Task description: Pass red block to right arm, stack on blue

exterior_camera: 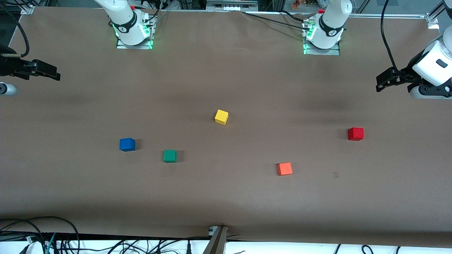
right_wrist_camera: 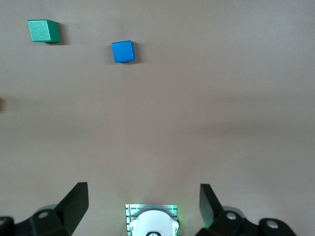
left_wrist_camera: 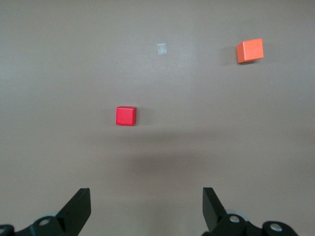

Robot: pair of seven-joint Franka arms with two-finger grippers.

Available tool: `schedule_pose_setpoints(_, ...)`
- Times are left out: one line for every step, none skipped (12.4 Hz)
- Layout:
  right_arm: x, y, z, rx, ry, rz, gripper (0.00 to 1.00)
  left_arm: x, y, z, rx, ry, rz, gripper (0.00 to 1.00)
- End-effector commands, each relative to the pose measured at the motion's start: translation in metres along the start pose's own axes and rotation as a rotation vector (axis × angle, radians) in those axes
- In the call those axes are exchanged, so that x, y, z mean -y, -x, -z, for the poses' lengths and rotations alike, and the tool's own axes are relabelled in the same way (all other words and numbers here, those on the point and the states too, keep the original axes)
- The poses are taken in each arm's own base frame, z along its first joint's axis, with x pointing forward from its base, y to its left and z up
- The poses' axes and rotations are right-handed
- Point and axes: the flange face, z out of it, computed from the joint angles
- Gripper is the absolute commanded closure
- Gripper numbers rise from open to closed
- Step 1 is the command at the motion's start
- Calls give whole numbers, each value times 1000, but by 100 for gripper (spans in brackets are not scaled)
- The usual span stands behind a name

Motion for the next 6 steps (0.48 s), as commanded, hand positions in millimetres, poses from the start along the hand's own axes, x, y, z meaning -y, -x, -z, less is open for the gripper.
schedule_pose_setpoints(-3,-2,5,-8,2,8,0,1,1,5,4,-18,-9,0)
schedule_pose_setpoints(-3,-2,5,-6,2,8,0,2,1,5,5,-18,-7,0)
schedule_pose_setpoints(-4,-2,5,-8,1,6,0,2,0,4,6,-18,-7,0)
schedule_pose_setpoints(-3,-2,5,-8,2,8,0,2,0,4,6,-18,-9,0)
schedule_pose_setpoints(-3,-2,5,-8,2,8,0,3,0,4,8,-18,-7,0)
schedule_pose_setpoints(-4,-2,5,-8,1,6,0,3,1,3,18,-18,-7,0)
